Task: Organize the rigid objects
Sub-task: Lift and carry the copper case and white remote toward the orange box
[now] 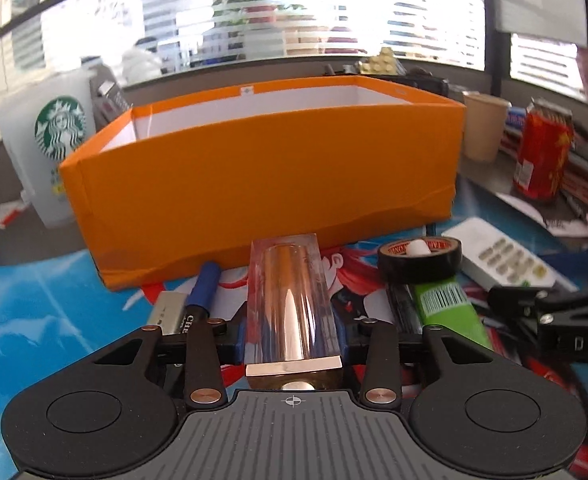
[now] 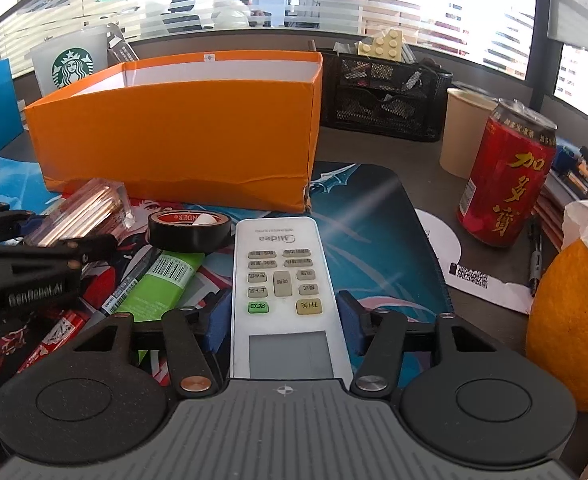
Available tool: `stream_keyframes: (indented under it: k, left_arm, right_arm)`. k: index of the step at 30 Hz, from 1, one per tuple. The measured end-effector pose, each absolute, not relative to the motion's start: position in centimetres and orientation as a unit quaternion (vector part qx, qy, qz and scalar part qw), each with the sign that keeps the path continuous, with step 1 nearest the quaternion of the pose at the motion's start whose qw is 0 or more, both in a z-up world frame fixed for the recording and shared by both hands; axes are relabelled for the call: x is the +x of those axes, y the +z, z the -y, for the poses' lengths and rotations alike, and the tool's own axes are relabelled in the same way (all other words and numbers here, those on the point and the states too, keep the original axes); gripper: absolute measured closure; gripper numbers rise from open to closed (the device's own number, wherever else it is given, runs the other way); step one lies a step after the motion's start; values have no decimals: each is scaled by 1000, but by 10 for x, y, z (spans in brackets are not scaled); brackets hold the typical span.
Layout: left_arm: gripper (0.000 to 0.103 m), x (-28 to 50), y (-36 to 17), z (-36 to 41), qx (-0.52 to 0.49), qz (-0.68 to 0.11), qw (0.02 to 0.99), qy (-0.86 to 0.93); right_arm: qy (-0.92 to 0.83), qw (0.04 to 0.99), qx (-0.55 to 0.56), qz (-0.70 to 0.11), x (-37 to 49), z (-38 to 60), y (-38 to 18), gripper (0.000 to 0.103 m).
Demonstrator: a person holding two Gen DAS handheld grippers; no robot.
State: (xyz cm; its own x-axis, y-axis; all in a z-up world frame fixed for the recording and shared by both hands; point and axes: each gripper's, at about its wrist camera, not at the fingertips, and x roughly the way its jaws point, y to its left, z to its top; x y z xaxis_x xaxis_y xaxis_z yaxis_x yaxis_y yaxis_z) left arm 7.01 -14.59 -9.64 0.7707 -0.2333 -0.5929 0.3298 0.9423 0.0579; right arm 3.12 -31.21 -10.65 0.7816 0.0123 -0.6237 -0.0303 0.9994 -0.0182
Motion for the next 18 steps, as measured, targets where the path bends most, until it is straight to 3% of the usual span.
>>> stream_keyframes:
  k: [18]
  left_arm:
    - [67,41,-42,113,44,-282,942,-178]
  right_arm:
    - [-4,956,-6,-295,7,312,-69,53]
